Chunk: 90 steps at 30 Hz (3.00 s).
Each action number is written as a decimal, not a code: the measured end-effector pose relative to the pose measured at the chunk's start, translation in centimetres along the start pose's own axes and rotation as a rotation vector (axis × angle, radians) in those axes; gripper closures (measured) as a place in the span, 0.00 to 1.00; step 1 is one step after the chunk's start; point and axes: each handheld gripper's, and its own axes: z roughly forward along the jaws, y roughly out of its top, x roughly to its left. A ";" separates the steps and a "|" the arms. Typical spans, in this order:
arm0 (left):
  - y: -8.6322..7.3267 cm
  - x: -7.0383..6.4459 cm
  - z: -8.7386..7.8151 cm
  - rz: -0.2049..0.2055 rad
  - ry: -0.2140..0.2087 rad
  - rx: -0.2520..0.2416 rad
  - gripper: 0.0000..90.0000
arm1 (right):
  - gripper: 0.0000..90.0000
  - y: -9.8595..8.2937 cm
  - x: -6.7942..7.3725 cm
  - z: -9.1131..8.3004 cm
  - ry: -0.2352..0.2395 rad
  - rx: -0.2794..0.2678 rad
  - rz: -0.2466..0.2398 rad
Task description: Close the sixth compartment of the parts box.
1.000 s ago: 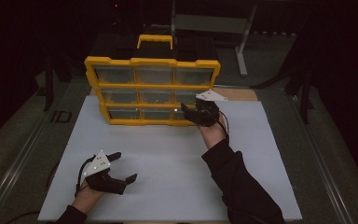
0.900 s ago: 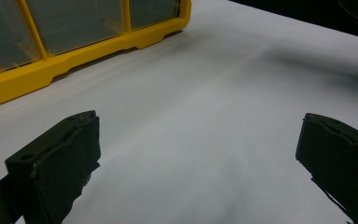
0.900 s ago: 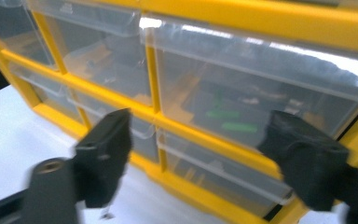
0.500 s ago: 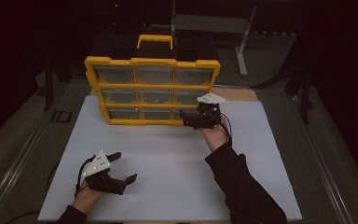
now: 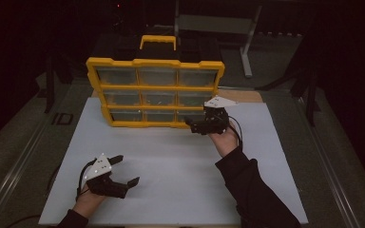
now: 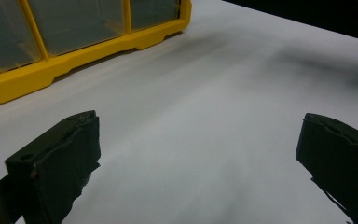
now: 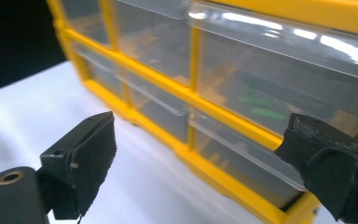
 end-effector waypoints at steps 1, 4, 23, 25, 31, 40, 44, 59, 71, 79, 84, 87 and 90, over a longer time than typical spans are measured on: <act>0.0 0.0 0.0 0.000 0.001 0.000 0.00 | 0.10 0.0 0.1 -0.2 0.007 -0.002 -0.013; 0.0 0.0 0.0 0.002 -0.002 -0.001 0.00 | 0.10 0.0 0.6 -1.0 0.049 0.000 -0.040; 0.1 -0.1 0.0 0.003 -0.007 -0.004 0.00 | 0.10 -2.8 1.4 -6.8 0.142 -0.013 -0.081; 0.1 -0.1 0.0 0.005 -0.008 -0.002 0.00 | 0.10 -3.3 1.4 -7.2 0.151 -0.012 -0.081; 0.0 -0.1 0.0 0.001 -0.009 -0.005 0.00 | 0.10 -5.3 1.0 -8.4 0.152 -0.004 -0.072; 0.1 -0.1 0.0 0.005 -0.009 -0.002 0.00 | 0.10 -8.5 0.6 -9.6 0.144 0.003 -0.066; 0.1 -0.1 0.1 0.004 -0.009 -0.002 0.00 | 0.10 -9.9 0.3 -10.0 0.117 0.032 -0.061; 0.0 -0.1 0.1 0.005 -0.008 0.000 0.00 | 0.10 -14.4 -1.0 -11.0 0.096 0.106 -0.067; -0.1 -0.2 0.1 0.010 -0.010 0.005 0.00 | 0.10 -16.1 -1.6 -10.5 0.058 0.137 -0.108; -0.1 -0.2 0.1 0.009 -0.010 0.005 0.00 | 0.10 -16.7 -1.7 -10.1 0.030 0.170 -0.130; -0.1 -0.2 0.2 0.009 -0.011 0.006 0.00 | 0.10 -16.8 -1.8 -10.1 0.007 0.182 -0.147; -0.1 -0.2 0.2 0.010 -0.011 0.005 0.00 | 0.10 -16.9 -1.8 -10.1 -0.003 0.191 -0.145; -0.1 -0.2 0.2 0.010 -0.013 0.004 0.00 | 0.10 -16.9 -1.8 -10.0 -0.002 0.194 -0.147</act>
